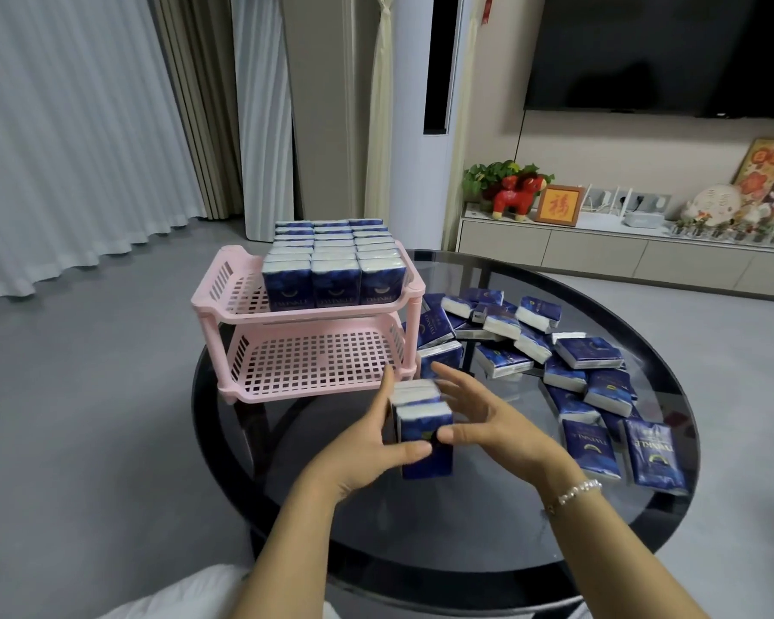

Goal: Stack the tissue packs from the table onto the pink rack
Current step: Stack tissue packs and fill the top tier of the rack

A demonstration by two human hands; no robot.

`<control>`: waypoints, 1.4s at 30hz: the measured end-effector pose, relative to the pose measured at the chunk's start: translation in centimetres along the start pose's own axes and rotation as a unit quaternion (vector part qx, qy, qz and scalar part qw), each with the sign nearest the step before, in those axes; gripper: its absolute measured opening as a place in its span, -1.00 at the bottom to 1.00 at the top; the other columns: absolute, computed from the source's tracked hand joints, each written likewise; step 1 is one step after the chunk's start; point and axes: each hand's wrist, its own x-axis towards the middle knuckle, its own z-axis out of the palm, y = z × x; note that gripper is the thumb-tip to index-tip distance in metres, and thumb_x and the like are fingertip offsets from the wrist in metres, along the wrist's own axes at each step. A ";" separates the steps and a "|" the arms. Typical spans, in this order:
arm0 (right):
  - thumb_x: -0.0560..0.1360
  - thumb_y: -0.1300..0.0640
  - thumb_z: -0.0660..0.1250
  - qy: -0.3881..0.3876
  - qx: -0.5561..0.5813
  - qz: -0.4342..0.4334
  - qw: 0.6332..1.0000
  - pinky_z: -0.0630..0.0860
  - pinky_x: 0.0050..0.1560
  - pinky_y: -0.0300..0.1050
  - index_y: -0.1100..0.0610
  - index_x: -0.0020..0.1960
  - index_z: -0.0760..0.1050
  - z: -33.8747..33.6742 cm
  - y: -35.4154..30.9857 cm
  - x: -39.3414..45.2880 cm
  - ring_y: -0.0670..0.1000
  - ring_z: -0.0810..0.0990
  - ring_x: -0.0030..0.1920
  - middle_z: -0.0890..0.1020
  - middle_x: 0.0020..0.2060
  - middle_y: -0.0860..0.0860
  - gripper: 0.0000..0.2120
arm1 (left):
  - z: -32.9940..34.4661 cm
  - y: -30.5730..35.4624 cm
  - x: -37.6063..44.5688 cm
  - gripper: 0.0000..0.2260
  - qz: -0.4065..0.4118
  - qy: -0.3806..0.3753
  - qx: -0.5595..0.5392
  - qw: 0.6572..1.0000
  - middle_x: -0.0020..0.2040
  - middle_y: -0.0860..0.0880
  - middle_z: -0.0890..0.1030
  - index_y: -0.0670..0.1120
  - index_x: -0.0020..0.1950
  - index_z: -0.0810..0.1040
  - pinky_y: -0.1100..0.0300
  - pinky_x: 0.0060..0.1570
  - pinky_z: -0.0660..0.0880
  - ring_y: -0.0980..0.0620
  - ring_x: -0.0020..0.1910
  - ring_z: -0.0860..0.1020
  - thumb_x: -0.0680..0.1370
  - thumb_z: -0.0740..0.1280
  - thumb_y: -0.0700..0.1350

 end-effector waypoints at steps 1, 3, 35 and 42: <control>0.29 0.25 0.49 -0.005 -0.045 0.004 0.999 0.49 0.19 -0.15 -0.19 0.37 0.27 0.0 0.2 0.0 -0.14 0.46 0.28 0.45 0.29 -0.15 -0.22 | -0.1 0.0 -0.3 -0.09 -0.015 -0.004 0.054 0.998 0.34 0.29 0.26 0.20 0.49 -0.28 0.44 0.13 0.31 0.27 0.32 0.31 0.51 0.40 -0.16; 0.29 0.25 0.53 -0.010 -0.117 0.019 0.993 0.41 0.29 -0.10 -0.22 0.41 0.16 0.0 0.3 -0.2 -0.12 0.38 0.33 0.35 0.33 -0.16 -0.12 | -0.2 -0.2 -0.5 -0.06 -0.042 -0.018 0.119 0.992 0.36 0.28 0.24 0.16 0.47 -0.41 0.43 0.13 0.27 0.26 0.32 0.29 0.53 0.37 -0.09; 0.37 0.25 0.47 -0.075 -0.142 -0.018 0.987 0.54 0.16 -0.09 0.04 0.28 0.41 3.0 -10.8 0.5 0.00 0.61 0.15 0.64 0.14 -0.04 -0.47 | -5.8 9.6 -6.5 -0.57 0.082 0.099 0.127 0.984 0.10 0.35 0.60 0.41 0.03 0.51 0.09 0.29 0.45 0.29 0.18 0.53 0.29 0.56 0.05; 0.35 0.20 0.46 -0.089 -0.148 -0.061 0.983 0.50 0.24 0.05 0.08 0.30 0.39 6.1 -17.2 4.1 -0.01 0.60 0.16 0.62 0.16 -0.01 -0.45 | -10.9 15.0 -8.7 -0.41 0.100 0.153 0.127 0.975 0.16 0.25 0.58 0.28 0.19 0.45 0.10 0.30 0.44 0.27 0.16 0.55 0.19 0.48 0.10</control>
